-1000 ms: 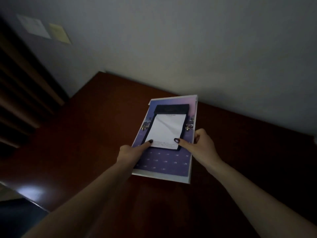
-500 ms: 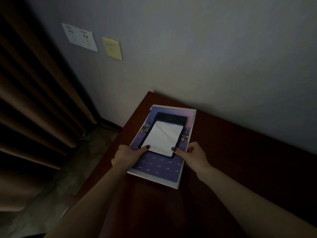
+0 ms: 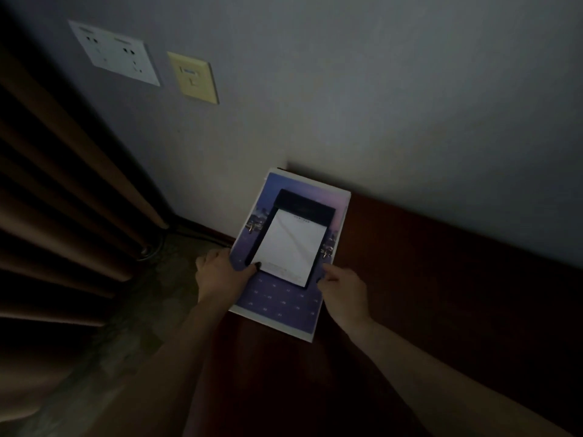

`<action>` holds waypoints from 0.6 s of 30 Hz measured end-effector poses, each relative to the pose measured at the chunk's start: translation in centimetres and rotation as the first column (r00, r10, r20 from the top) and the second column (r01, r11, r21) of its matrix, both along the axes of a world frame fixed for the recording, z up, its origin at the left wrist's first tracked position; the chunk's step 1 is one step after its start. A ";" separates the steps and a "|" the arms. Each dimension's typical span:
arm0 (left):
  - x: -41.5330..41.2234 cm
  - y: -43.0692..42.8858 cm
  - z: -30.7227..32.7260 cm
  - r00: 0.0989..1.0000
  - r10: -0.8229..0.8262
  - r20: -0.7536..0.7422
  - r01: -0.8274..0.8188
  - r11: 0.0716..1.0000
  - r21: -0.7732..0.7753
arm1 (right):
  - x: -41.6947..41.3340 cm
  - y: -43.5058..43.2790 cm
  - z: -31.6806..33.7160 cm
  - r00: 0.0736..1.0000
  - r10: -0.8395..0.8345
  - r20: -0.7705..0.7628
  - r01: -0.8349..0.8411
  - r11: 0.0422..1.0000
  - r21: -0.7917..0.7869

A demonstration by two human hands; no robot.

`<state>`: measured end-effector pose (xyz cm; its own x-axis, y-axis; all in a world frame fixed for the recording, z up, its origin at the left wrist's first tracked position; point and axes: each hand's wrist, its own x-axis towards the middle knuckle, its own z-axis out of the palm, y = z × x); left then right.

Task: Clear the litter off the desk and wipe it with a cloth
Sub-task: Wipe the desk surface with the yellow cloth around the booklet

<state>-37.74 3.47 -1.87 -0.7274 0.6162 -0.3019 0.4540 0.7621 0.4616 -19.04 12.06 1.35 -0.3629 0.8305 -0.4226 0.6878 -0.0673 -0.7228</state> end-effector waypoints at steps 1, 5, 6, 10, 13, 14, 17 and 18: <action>0.2 0.3 -0.1 0.998 0.016 0.065 -0.020 0.998 0.059 | -0.1 -0.2 0.1 0.999 0.054 0.011 -0.054 0.998 0.014; 0.5 0.9 -0.2 0.964 0.087 0.250 -0.121 0.985 0.121 | -0.2 -0.5 0.1 0.997 0.072 0.000 -0.072 0.996 -0.050; 0.4 1.1 -0.3 0.960 0.080 0.267 -0.113 0.987 0.113 | 0.0 -0.4 0.1 0.998 0.059 -0.009 -0.059 0.996 -0.073; -0.3 1.7 -0.6 0.957 0.034 0.288 -0.055 0.996 0.065 | 1.2 0.3 0.3 0.997 0.070 -0.041 -0.076 0.986 -0.147; 0.1 1.9 -0.2 0.993 -0.033 0.116 0.038 0.999 -0.036 | 2.9 0.9 1.0 0.989 0.105 -0.101 -0.124 0.970 -0.207; 0.8 2.0 0.3 0.998 -0.056 0.031 0.058 0.996 -0.068 | 3.9 1.0 1.3 0.985 0.142 -0.100 -0.159 0.966 -0.204; 4.9 3.2 2.3 0.977 -0.175 -0.119 0.170 0.984 -0.050 | 7.7 1.7 2.2 0.981 0.181 -0.064 -0.189 0.971 -0.148; 6.7 3.8 3.1 0.957 -0.255 -0.135 0.253 0.967 -0.039 | 9.2 2.0 2.6 0.984 0.169 -0.056 -0.174 0.978 -0.118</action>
<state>-31.00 7.28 1.23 -0.5832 0.7806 -0.2248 0.6919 0.6223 0.3661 -9.80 14.08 3.92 -0.5165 0.6977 -0.4965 0.6637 -0.0402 -0.7470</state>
